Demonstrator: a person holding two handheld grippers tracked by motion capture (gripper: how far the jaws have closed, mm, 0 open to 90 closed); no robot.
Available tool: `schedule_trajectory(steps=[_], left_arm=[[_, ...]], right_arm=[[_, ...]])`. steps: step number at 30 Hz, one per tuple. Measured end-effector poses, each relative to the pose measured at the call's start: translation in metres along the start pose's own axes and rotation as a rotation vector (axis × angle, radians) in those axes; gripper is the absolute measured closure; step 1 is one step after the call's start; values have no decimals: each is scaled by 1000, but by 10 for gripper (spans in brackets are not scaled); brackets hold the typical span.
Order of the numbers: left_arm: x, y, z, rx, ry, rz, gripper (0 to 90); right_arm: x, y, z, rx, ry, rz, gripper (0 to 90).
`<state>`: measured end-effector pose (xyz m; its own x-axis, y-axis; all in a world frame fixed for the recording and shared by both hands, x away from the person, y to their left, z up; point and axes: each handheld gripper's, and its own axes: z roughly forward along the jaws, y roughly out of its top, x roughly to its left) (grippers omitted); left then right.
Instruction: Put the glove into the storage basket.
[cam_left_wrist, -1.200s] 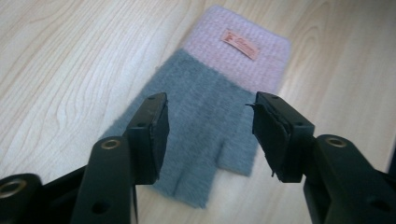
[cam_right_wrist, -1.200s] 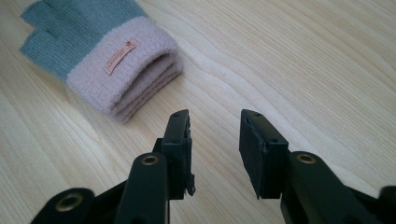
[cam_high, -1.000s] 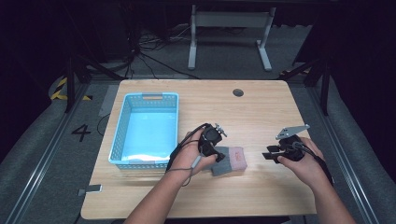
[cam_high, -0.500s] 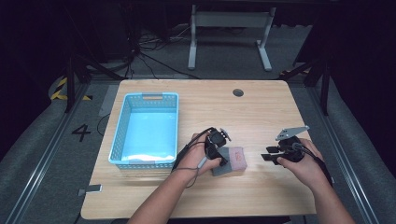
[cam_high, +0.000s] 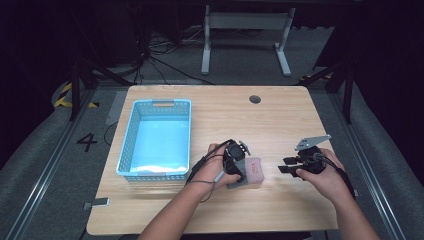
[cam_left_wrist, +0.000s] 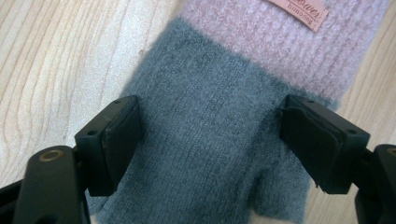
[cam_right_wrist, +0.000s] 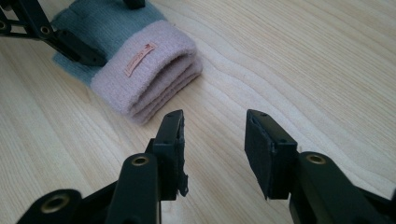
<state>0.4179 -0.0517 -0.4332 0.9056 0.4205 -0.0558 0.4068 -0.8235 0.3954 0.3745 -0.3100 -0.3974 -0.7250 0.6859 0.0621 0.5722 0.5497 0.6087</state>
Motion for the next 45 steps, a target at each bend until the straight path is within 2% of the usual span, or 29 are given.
schedule_trajectory(steps=[5, 14, 18, 19, 20, 26, 29, 34, 38, 45], left_arm=[[-6, 2, 2, 21, 36, 4, 218], [-7, 3, 1, 30, 29, -5, 320], [-8, 4, -1, 31, 20, 4, 442], [-9, 4, -2, 29, 16, 6, 512], [-9, 4, -2, 31, 13, 8, 546], [-6, 4, -3, 25, -7, 9, 666], [-7, 6, -4, 29, 3, 18, 688], [-6, 7, -10, 27, -9, 26, 704], [-8, 8, -23, 17, -3, 39, 704], [-5, 5, -47, -17, -3, 29, 704]], right_arm=[[0, 0, 0, 0, -1, 2, 589], [2, 1, 0, -9, -5, -6, 575], [2, 2, 1, -7, -4, -6, 576], [2, 2, 1, -7, -5, -5, 575], [2, 2, 1, -8, -5, -4, 575], [1, 2, 1, -11, -5, -8, 573], [0, 2, 1, -11, -7, -8, 573], [-2, 2, 2, -13, -4, -6, 573], [-4, 3, 0, -18, -6, -4, 574], [-7, 5, 0, -23, -5, -2, 574]])
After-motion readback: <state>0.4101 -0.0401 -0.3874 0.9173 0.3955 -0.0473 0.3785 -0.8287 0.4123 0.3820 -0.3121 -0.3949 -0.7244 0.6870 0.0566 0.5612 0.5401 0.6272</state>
